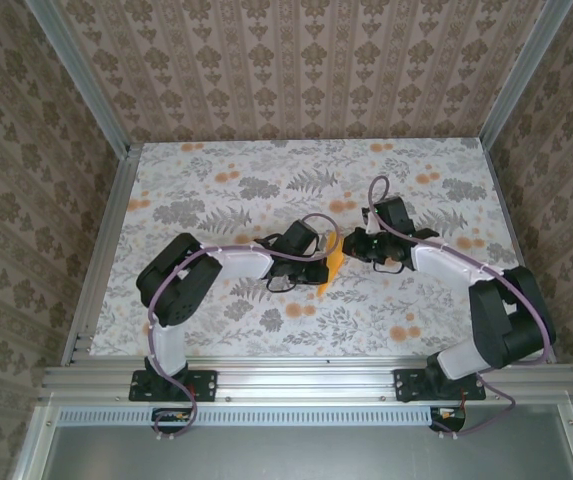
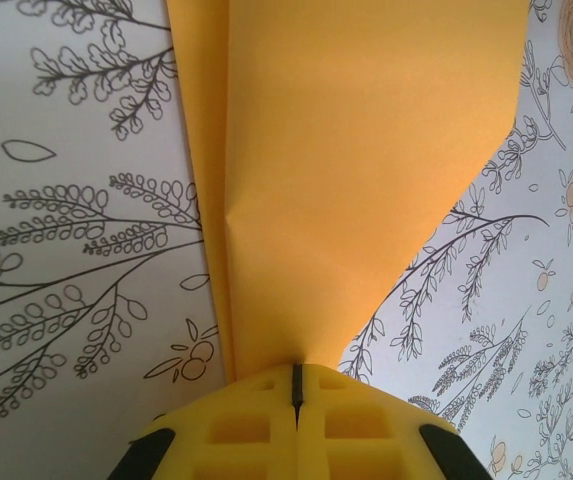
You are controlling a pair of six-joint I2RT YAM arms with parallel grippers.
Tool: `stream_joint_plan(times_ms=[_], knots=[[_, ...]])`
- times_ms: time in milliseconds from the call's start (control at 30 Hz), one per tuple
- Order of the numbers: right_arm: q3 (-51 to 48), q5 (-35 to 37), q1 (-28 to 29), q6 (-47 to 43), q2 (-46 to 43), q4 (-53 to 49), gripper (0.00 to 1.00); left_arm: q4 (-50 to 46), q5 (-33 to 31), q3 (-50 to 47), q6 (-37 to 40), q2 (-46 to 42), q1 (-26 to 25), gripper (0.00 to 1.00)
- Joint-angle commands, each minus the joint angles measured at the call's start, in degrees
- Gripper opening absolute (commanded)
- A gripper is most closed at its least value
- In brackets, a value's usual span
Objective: Fold a paper plane with a square sheet of paper (pick it up from the middle)
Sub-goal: Fold the wing for the fifth time at the center of the table.
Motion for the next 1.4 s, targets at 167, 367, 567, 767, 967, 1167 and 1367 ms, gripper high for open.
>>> stream_joint_plan(times_ms=[167, 367, 567, 767, 967, 1167, 1367], knots=[[1.84, -4.44, 1.3, 0.32, 10.45, 2.64, 0.08, -6.26, -1.73, -0.06, 0.54, 2.38, -0.67, 0.02], [1.46, -7.17, 1.3, 0.28, 14.4, 6.53, 0.08, -6.52, -1.9, 0.37, 0.21, 2.54, -0.68, 0.02], [1.23, -7.34, 0.86, 0.34, 16.86, 8.19, 0.09, -6.79, -1.84, 0.63, 0.15, 2.31, -0.66, 0.02], [1.29, -6.03, 0.7, -0.18, 18.83, 7.64, 0.1, -6.75, -1.04, 0.76, 0.27, 1.43, -0.53, 0.03], [2.16, -3.24, 0.69, -1.22, 20.25, 4.05, 0.1, -3.24, 3.19, -1.08, 0.47, -1.43, -0.39, 0.1], [2.28, -2.85, 0.73, -0.96, 21.42, 3.69, 0.1, -0.04, 5.04, -3.63, 0.5, -4.19, -0.38, 0.13], [2.72, -2.51, 0.68, -0.9, 22.16, 3.06, 0.1, 1.11, 6.71, -4.16, 0.97, -3.98, -0.54, 0.15]])
